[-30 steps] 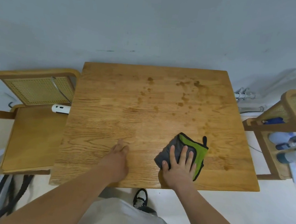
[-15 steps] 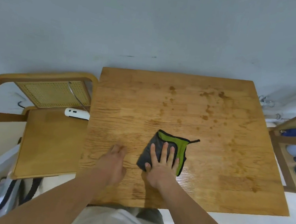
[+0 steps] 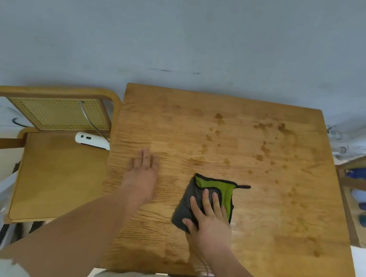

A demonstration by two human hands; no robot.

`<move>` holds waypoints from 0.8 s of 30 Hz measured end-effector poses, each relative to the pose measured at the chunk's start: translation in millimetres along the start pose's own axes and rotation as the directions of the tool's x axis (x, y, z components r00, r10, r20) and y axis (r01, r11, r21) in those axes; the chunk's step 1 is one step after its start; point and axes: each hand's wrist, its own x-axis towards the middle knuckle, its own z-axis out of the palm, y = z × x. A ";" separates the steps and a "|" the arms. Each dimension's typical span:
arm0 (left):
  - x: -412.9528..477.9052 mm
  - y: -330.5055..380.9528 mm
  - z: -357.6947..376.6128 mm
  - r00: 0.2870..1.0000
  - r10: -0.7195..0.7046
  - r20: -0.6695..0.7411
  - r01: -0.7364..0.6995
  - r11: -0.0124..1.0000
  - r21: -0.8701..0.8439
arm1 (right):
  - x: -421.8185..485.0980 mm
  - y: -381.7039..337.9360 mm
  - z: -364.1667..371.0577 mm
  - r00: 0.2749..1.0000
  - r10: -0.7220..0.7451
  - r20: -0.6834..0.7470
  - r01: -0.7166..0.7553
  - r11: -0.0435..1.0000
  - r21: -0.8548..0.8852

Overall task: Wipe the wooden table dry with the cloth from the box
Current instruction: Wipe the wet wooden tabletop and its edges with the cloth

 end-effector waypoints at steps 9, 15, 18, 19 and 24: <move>35.1 0.2 -10.5 0.983 -0.095 0.160 0.099 0.995 -0.021 | 81.3 7.2 -39.6 0.896 -0.412 0.164 0.436 0.888 -0.146; 43.3 16.3 -13.8 0.970 -0.130 0.206 0.133 0.991 0.003 | 142.4 11.2 -77.7 0.926 -0.357 0.121 0.371 0.921 -0.121; 39.9 12.9 -12.9 0.970 -0.123 0.208 0.125 0.992 0.002 | 155.1 41.7 -94.9 0.983 -0.157 0.100 0.162 0.986 -0.045; 38.6 12.1 -12.4 0.970 -0.122 0.212 0.125 0.992 0.000 | 153.7 55.1 -97.2 0.991 -0.098 0.087 0.100 0.995 -0.014; 35.7 10.5 -11.5 0.976 -0.112 0.187 0.119 0.993 -0.025 | 112.4 86.1 -74.7 0.990 0.138 0.038 -0.139 0.989 0.041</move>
